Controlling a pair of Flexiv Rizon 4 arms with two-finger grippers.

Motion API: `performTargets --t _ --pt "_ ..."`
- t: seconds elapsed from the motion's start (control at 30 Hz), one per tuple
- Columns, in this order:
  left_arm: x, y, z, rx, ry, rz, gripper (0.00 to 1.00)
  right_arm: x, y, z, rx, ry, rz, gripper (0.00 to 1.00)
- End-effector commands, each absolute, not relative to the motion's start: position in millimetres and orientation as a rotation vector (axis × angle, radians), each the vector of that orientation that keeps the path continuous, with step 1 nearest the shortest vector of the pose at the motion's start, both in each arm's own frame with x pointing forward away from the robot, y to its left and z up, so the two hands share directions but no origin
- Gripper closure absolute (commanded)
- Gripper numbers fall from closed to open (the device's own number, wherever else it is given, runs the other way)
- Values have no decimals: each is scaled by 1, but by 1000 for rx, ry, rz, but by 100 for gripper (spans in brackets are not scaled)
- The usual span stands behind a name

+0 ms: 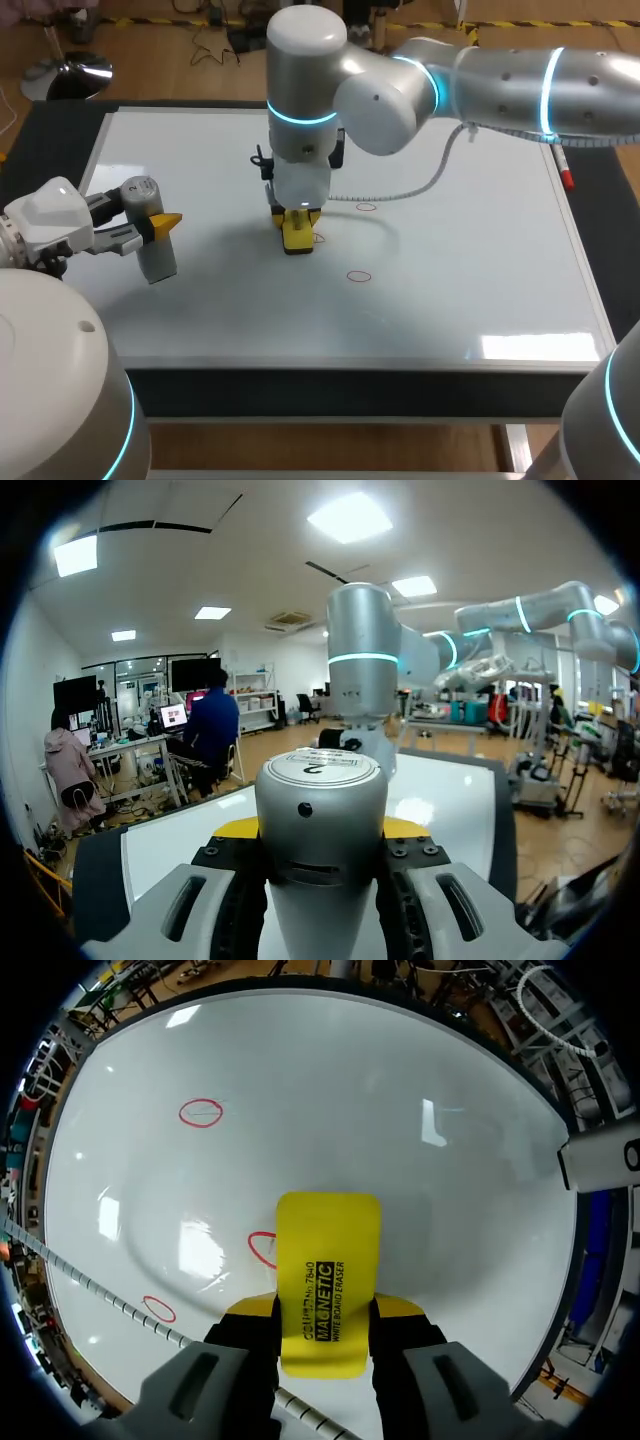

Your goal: Pick up the inspection probe, press it on each red-marked spot on the whiteboard one by one, put down the probe, pick up the eraser, and wipe off all the red marks.

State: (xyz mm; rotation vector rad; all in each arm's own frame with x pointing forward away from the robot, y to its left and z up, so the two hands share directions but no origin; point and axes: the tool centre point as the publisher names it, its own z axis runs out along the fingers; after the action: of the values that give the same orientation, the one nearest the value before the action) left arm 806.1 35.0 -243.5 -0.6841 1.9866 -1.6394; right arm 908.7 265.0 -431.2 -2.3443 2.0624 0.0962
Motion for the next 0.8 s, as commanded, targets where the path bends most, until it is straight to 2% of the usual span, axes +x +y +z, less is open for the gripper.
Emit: performTargets --t 0.03,0.8 --pt "807 34 -243 -685 1980 -1638 100 908 259 -433 -2339 2067 89 100" --pt "807 34 -243 -685 1980 -1638 100 910 207 -425 -2277 2166 37 100"
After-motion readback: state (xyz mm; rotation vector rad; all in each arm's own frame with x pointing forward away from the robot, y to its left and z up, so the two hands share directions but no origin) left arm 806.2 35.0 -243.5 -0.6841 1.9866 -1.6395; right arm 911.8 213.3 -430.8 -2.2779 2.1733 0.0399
